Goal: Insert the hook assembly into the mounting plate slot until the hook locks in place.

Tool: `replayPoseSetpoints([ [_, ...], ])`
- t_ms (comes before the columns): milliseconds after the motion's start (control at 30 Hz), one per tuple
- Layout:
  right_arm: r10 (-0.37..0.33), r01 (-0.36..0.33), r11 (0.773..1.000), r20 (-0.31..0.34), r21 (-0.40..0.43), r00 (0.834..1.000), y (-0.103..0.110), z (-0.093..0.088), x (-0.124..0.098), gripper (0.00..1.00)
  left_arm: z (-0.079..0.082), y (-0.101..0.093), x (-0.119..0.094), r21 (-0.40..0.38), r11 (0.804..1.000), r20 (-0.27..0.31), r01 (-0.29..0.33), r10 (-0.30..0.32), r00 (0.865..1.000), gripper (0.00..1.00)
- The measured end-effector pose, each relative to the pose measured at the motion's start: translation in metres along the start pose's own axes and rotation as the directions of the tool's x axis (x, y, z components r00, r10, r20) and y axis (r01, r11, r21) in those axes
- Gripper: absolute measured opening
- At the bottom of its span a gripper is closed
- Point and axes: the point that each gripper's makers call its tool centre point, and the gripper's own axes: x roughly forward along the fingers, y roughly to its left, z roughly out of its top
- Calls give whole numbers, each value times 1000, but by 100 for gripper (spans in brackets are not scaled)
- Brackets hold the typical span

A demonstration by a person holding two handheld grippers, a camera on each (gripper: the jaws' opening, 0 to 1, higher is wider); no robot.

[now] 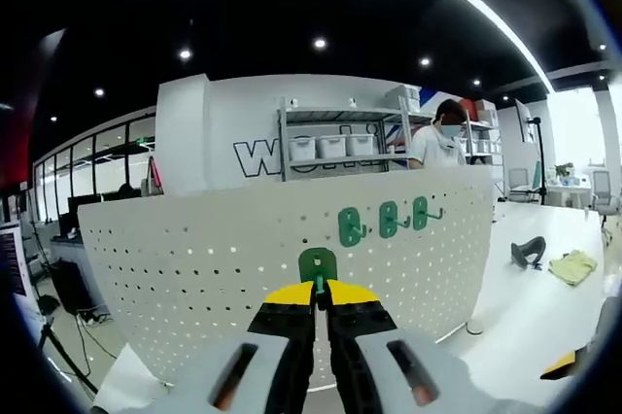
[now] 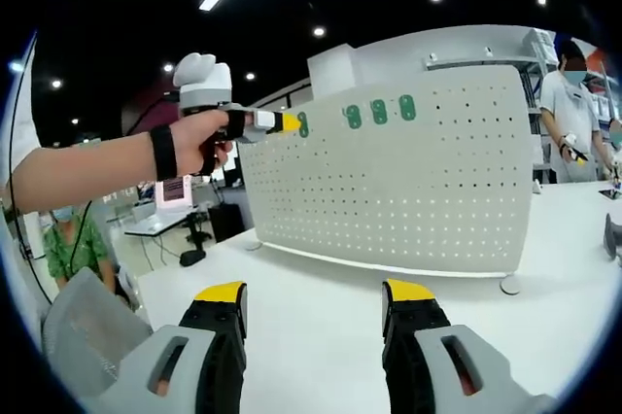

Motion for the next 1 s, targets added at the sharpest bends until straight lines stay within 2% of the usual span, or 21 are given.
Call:
replayPoseSetpoints([
  [133, -1, 1, 1000, 2, 4, 1000, -1, 1, -1, 57, 4, 2, 7, 22, 1000, 2, -18, 18, 1000, 3],
  [333, -11, 11, 1000, 0, 1, 1000, -8, 2, -5, 57, 0, 0, 18, 61, 998, -12, -22, 22, 1000, 3],
  [1000, -72, 72, 997, 0, 19, 997, -28, 1, -16, 57, 5, 3, 51, 74, 997, -7, -24, 25, 1000, 3],
])
